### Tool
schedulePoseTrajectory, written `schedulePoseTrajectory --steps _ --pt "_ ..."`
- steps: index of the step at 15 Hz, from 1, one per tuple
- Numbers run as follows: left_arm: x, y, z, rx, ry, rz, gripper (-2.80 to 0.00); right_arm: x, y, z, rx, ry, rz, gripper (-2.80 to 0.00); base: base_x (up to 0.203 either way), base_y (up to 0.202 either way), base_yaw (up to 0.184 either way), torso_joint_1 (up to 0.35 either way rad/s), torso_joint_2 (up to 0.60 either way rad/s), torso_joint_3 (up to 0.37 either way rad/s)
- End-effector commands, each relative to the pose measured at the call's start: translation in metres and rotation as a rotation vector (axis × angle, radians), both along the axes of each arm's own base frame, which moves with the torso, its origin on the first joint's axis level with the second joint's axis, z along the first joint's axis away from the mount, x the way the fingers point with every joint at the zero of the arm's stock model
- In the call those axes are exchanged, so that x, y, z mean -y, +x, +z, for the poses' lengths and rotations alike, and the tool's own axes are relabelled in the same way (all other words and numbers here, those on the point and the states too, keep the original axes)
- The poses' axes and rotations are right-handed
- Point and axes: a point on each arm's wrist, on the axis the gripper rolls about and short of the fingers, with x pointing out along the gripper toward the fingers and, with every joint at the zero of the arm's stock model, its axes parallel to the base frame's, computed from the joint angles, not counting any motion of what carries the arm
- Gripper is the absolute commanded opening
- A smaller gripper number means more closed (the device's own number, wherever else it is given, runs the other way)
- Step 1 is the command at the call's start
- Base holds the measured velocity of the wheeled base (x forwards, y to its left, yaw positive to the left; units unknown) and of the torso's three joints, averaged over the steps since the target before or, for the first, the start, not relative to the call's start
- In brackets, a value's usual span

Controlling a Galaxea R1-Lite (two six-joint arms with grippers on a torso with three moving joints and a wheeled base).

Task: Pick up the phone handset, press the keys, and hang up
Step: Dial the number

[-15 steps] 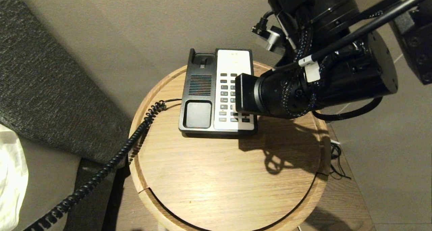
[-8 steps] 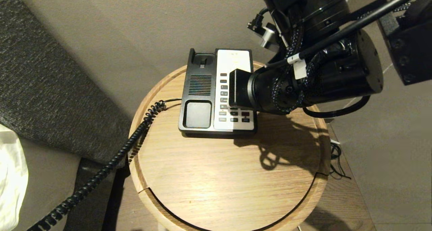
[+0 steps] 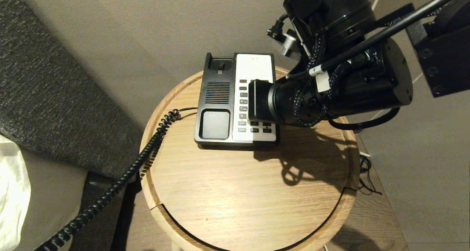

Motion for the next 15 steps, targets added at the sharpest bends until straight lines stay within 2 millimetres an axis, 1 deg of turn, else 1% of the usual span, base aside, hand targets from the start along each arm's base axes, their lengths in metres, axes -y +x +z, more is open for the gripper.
schedulePoseTrajectory --steps 1,9,13,15 --pt "0.000 0.000 -0.001 -0.006 0.002 0.001 -2.80 0.001 0.003 0.000 -0.001 0.003 -0.009 -2.80 0.000 0.000 0.000 0.000 0.00 0.000" --pt "-0.001 0.000 -0.001 -0.004 -0.001 -0.001 -2.80 0.006 0.012 -0.007 0.012 -0.060 -0.012 -2.80 0.000 0.000 0.000 0.000 0.00 0.000" --pt "-0.002 -0.001 -0.002 -0.003 -0.003 -0.001 -2.80 0.007 0.011 -0.014 -0.004 -0.080 -0.013 -2.80 0.000 0.000 0.000 0.000 0.00 0.000" --pt "-0.002 -0.001 -0.001 -0.002 -0.005 -0.001 -2.80 0.008 0.010 -0.014 -0.003 -0.079 -0.013 -2.80 0.000 0.000 0.000 0.000 0.00 0.000"
